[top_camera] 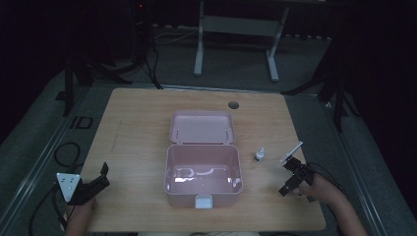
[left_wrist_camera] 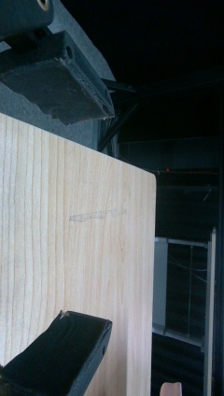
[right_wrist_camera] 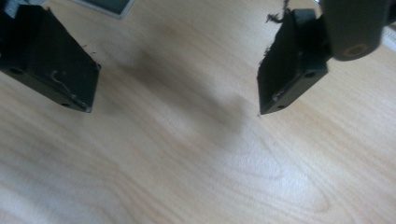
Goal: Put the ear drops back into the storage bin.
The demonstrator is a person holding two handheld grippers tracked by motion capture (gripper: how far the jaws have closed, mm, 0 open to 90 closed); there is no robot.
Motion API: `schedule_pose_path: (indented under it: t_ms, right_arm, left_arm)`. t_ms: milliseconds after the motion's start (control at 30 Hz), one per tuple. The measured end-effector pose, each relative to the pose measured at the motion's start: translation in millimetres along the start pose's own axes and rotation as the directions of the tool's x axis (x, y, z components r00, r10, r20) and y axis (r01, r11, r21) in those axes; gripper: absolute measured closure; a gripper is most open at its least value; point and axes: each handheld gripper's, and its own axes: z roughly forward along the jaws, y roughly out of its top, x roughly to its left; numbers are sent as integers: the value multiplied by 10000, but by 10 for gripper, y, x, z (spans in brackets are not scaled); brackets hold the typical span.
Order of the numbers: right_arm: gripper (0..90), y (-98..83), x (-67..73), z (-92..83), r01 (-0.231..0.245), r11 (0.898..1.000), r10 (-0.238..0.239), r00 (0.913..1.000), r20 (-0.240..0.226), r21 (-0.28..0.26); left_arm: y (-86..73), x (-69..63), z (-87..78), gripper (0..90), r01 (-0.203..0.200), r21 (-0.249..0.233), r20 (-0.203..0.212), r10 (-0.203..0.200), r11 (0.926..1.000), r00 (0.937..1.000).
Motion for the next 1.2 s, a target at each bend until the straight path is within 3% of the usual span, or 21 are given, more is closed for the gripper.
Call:
schedule_pose_path:
  t_ms: [267, 433, 700, 1200]
  right_arm:
    - [130, 172, -53, -43, -144, 9999, 144, 9999, 16, -49]
    - [146, 269, -50, -50, 104, 9999, -107, 9996, 250, 91]
    - [146, 477, -71, -124, 89, 9999, -90, 9999, 112, 68]
    - [151, 856, 11, -180, 317, 9992, -321, 9993, 166, 252]
  left_arm:
    - [0, -1, 1, 24, -2, 3, 5, 2, 10000, 10000]
    - [1, -2, 2, 23, -17, 0, 10, 17, 10000, 10000]
    - [1, -4, 4, 24, -36, -4, 23, 36, 10000, 10000]
    - [1, -4, 5, 24, -51, 1, 50, 51, 10000, 10000]
